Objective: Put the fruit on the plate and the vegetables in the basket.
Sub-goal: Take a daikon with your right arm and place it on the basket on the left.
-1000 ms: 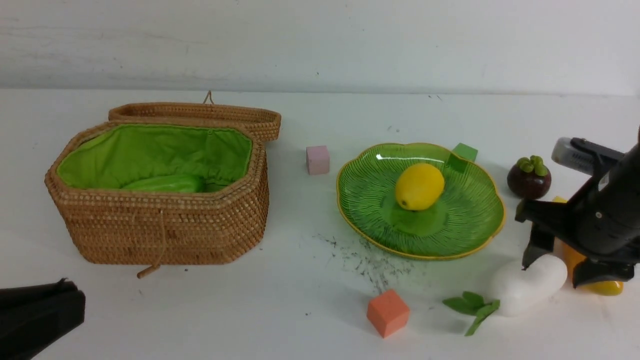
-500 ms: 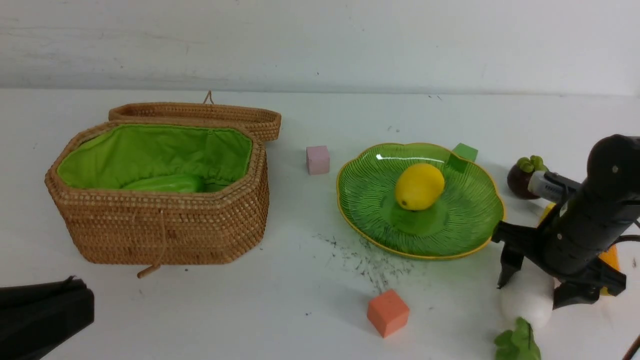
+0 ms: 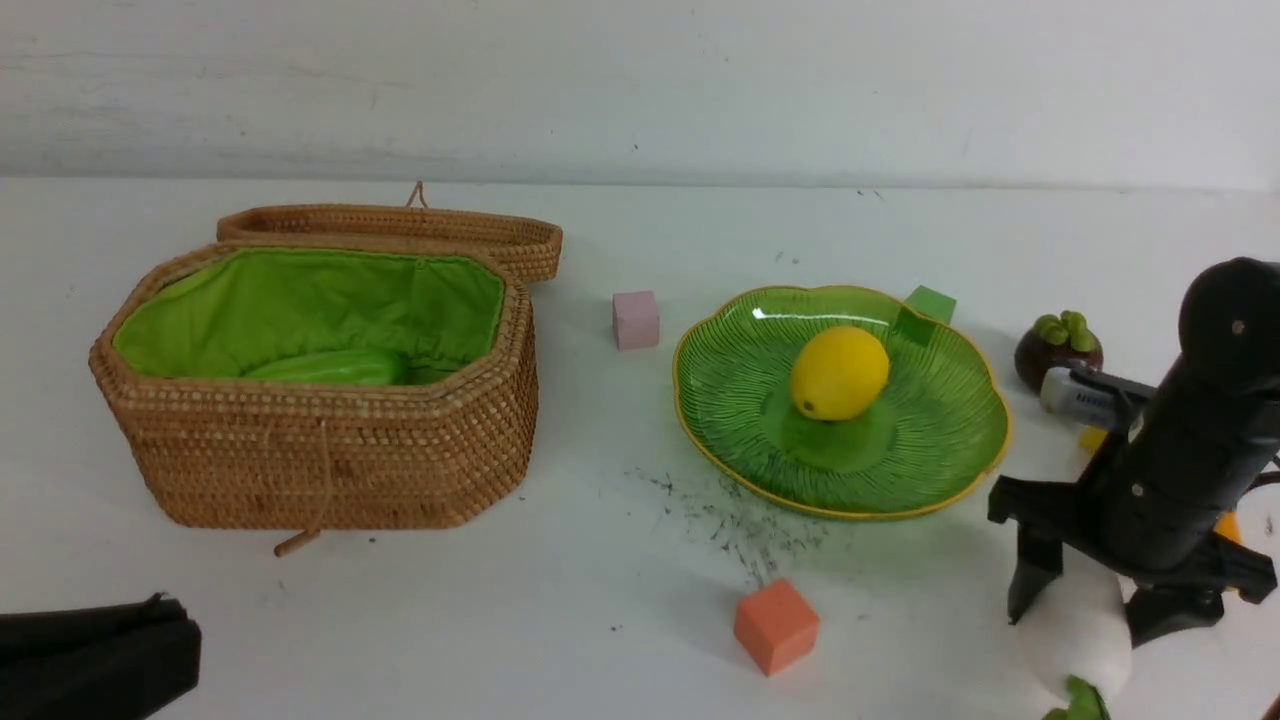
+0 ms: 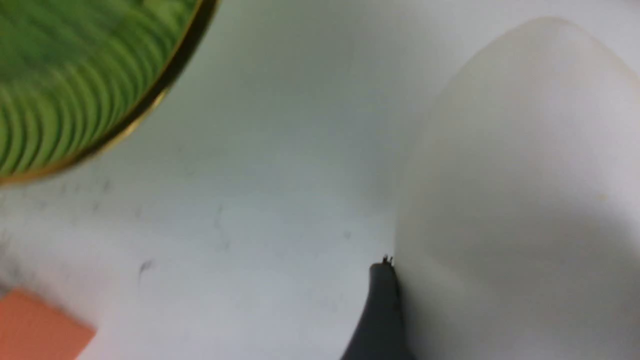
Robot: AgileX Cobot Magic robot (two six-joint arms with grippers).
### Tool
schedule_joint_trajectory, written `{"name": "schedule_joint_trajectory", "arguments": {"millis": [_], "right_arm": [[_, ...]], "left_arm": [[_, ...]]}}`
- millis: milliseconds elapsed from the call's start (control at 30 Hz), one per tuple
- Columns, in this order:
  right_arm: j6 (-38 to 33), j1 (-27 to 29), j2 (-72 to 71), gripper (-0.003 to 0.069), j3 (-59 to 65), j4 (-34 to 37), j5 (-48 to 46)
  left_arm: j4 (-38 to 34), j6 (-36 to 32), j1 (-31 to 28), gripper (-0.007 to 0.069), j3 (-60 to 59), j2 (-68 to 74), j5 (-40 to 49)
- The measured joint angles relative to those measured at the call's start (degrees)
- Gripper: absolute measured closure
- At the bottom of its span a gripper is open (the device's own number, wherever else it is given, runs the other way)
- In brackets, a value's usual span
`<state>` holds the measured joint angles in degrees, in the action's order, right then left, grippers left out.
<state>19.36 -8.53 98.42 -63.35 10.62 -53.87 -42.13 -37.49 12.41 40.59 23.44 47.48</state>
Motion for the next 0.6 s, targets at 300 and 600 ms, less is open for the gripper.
{"name": "schedule_joint_trajectory", "arguments": {"millis": [300,600], "right_arm": [[-15.34,-20.28,-5.33,0.0122,-25.81,5.00,-1.10],[-41.21,-34.80,19.00,0.0122,-64.42,7.68,8.40]], "left_arm": [[21.04,20.87,0.00,0.0638,0.00,0.00,-10.38],[41.47,45.82,0.00,0.0638,0.00,0.00,-10.43]]}}
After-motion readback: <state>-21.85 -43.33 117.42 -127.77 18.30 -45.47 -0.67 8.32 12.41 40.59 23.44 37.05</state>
